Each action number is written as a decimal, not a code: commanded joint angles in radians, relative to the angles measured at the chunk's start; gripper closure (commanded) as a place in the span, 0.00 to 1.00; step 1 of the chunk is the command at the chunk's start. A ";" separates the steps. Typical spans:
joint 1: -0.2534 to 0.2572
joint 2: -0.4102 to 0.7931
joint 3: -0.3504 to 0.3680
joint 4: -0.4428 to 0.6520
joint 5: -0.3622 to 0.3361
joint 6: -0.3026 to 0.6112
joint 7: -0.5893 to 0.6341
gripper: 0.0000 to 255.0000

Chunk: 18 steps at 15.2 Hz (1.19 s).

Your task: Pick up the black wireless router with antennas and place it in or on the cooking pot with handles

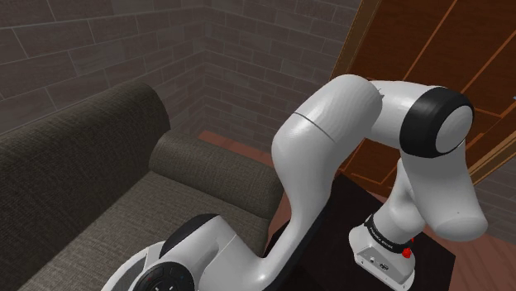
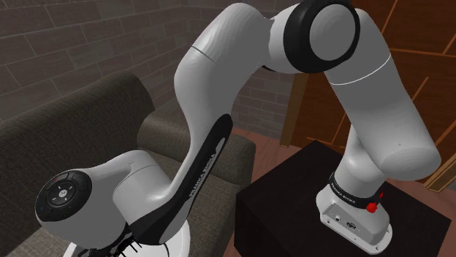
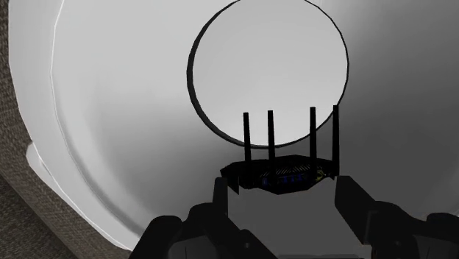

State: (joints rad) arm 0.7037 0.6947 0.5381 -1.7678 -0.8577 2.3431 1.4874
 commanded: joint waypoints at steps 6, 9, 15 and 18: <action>0.000 0.000 0.000 0.000 0.000 0.000 0.000 0.00; -0.020 -0.077 0.044 -0.028 0.053 -0.045 -0.025 0.00; -0.025 -0.096 0.055 -0.033 0.067 -0.057 -0.032 0.00; -0.025 -0.096 0.055 -0.033 0.067 -0.057 -0.032 0.00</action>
